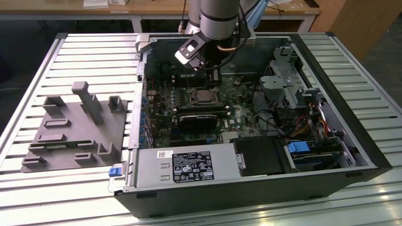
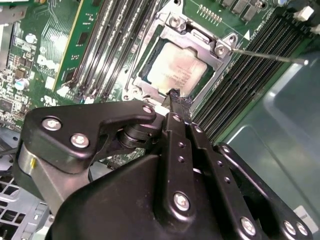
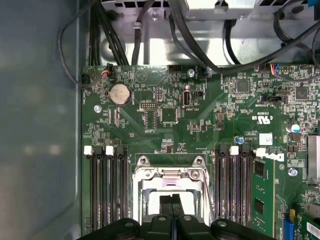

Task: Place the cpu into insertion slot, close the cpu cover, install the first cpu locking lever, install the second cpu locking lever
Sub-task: 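Close the cpu cover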

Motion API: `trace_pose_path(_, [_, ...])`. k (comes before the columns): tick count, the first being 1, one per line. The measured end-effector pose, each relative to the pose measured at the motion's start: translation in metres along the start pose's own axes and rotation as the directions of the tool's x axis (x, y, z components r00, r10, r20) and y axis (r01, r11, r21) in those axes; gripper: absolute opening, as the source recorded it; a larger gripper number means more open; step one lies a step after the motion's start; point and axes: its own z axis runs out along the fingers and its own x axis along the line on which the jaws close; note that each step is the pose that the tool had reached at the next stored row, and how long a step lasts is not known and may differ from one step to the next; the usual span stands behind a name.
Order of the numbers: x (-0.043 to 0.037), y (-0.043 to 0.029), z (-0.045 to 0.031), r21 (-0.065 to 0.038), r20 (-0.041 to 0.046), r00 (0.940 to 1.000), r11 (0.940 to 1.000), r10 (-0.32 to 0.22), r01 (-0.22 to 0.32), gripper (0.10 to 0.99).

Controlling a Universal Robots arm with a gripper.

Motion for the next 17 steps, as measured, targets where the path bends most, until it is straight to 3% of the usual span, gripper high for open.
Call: trace_pose_path(17, [-0.0019, -0.0143, 0.0093, -0.001, 0.0001, 1.0000, 1.0000, 0.000, 0.000, 0.106])
